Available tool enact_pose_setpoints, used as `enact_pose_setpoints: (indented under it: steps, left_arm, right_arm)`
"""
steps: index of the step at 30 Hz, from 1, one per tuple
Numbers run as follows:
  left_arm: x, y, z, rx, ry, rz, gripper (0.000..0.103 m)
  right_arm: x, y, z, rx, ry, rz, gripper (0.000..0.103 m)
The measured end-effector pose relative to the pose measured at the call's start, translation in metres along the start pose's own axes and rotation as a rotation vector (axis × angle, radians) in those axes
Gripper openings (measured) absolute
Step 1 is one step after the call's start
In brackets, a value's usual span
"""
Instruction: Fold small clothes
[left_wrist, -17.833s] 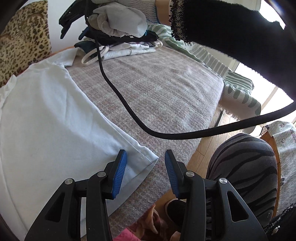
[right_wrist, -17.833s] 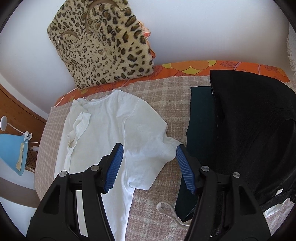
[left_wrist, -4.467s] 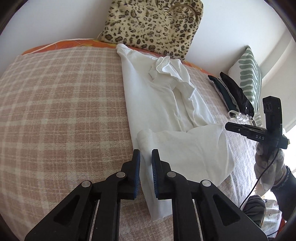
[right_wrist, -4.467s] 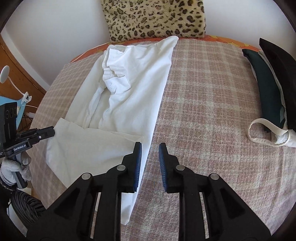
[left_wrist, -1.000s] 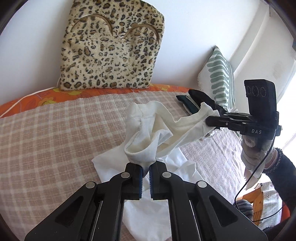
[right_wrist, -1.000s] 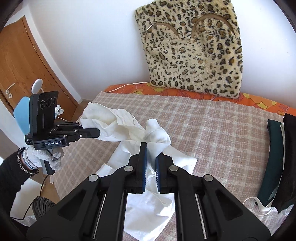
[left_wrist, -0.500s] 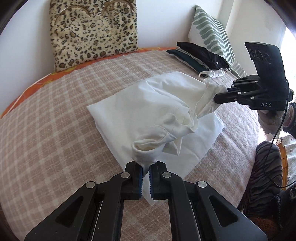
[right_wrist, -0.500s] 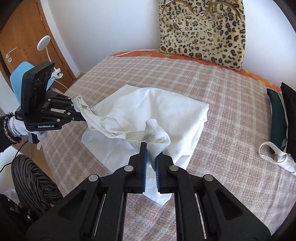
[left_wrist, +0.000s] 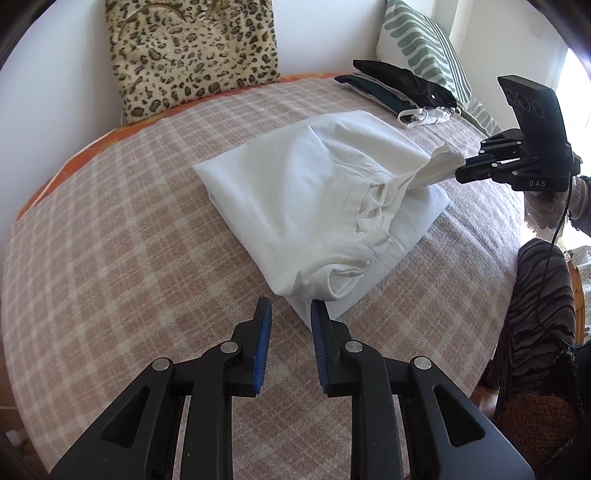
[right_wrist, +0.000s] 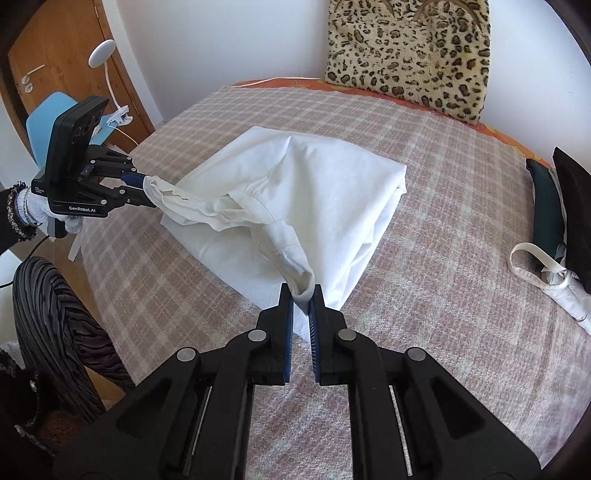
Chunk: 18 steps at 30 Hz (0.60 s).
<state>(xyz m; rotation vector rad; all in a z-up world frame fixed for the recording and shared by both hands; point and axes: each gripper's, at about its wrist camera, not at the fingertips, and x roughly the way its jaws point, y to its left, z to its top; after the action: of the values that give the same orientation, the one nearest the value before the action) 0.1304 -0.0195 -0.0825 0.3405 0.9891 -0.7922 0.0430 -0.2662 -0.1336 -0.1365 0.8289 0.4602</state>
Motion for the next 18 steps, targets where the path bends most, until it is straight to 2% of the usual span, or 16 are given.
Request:
enact_pose_setpoints:
  steps: [2, 5, 7, 8, 11, 15, 17, 18]
  left_arm:
    - [-0.013, 0.003, 0.0, -0.017, -0.027, -0.003, 0.02]
    - [-0.032, 0.007, 0.009, -0.048, -0.087, -0.037, 0.02]
    - [-0.037, 0.002, 0.02, -0.047, -0.121, -0.078, 0.02]
    - [-0.037, -0.003, 0.026, -0.034, -0.131, -0.091, 0.02]
    - [-0.026, -0.022, 0.039, 0.007, -0.115, -0.13, 0.02]
    - [-0.003, -0.046, 0.039, 0.086, -0.048, -0.15, 0.02]
    - [0.01, -0.047, 0.036, 0.085, -0.01, -0.154, 0.02]
    - [0.016, -0.045, 0.034, 0.075, 0.008, -0.158, 0.02]
  right_arm:
    - [-0.01, 0.001, -0.001, -0.02, -0.007, 0.016, 0.009]
    - [-0.026, 0.002, 0.003, -0.018, -0.042, -0.018, 0.009]
    - [-0.033, 0.008, 0.011, -0.016, -0.069, 0.018, 0.01]
    - [-0.032, 0.015, 0.015, -0.036, -0.073, 0.019, 0.015]
    - [-0.02, 0.043, 0.018, -0.143, -0.043, 0.0, 0.052]
    - [0.009, 0.072, 0.01, -0.282, 0.036, -0.053, 0.053]
    - [0.022, 0.074, 0.007, -0.309, 0.066, -0.091, 0.052]
    - [0.027, 0.073, 0.006, -0.317, 0.076, -0.109, 0.047]
